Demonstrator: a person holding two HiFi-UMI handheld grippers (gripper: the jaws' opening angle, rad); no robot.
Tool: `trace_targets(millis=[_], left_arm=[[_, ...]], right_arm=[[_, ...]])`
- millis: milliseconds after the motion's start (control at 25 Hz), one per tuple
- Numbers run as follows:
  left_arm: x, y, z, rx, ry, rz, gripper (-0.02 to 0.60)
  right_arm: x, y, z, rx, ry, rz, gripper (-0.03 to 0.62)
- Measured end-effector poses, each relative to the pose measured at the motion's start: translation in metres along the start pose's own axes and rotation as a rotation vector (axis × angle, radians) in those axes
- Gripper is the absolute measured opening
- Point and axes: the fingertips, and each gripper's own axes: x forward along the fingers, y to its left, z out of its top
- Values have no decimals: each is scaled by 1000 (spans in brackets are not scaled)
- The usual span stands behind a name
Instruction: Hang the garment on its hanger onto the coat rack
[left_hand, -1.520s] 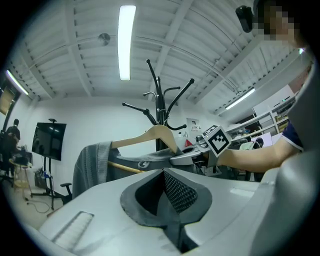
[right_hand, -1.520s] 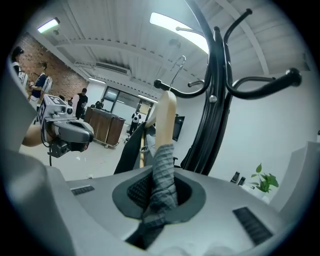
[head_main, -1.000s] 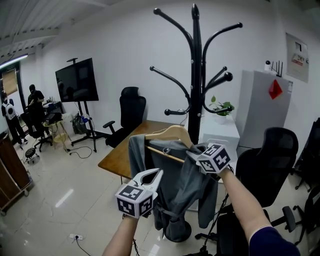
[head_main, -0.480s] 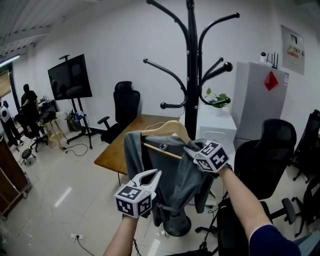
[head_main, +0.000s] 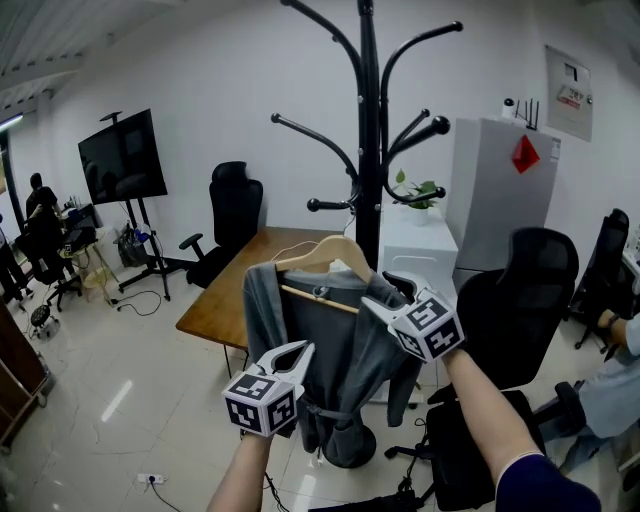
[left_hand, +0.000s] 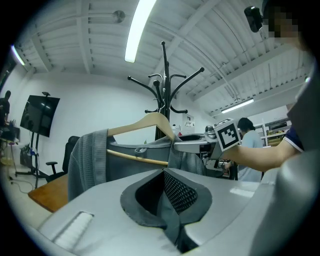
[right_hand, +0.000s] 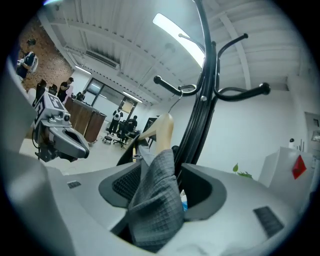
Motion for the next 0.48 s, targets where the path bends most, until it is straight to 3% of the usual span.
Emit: trace_targets(millis=[280, 480], left_arm=[[2, -7, -21, -42, 26, -44, -14], [4, -13, -19, -54, 12, -73, -14]], right_arm=[[-62, 21, 38, -28, -164, -93, 266], [-87, 64, 52, 84, -260, 13, 204]])
